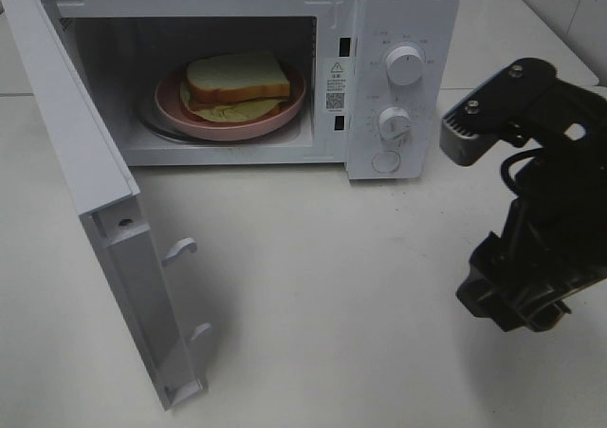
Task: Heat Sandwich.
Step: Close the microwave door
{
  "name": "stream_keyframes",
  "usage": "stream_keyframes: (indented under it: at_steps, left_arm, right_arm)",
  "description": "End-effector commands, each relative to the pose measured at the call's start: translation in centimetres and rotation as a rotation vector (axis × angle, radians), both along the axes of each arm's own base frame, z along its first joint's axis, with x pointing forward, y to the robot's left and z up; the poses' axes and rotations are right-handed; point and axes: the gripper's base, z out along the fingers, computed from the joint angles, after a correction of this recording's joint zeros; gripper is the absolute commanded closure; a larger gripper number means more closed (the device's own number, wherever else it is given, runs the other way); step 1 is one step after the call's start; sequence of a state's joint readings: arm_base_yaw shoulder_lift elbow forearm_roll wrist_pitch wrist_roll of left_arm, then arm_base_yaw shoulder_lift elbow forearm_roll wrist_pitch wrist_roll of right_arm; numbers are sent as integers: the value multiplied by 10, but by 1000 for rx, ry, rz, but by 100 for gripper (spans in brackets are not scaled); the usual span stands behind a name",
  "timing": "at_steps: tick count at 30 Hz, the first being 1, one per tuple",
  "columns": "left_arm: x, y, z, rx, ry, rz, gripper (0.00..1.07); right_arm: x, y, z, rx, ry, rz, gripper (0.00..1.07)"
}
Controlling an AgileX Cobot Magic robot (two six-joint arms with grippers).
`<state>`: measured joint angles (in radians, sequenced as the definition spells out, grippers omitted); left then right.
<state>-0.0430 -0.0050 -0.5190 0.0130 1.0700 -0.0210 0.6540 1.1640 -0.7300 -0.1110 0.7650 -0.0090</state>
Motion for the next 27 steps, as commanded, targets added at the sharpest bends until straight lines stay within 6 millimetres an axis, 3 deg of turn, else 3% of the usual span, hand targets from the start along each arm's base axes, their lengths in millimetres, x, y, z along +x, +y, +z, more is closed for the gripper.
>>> stream_keyframes:
  at_steps: [1, 18, 27]
  left_arm:
    - [-3, 0, -1, 3, -21, 1, 9]
    - [-3, 0, -1, 3, -21, 1, 9]
    - [-3, 0, -1, 3, -21, 1, 9]
  right_arm:
    - [-12, -10, 9, 0, 7, -28, 31]
    - [-64, -51, 42, 18, -6, -85, 31]
    - [-97, -78, 41, 89, -86, -110, 31]
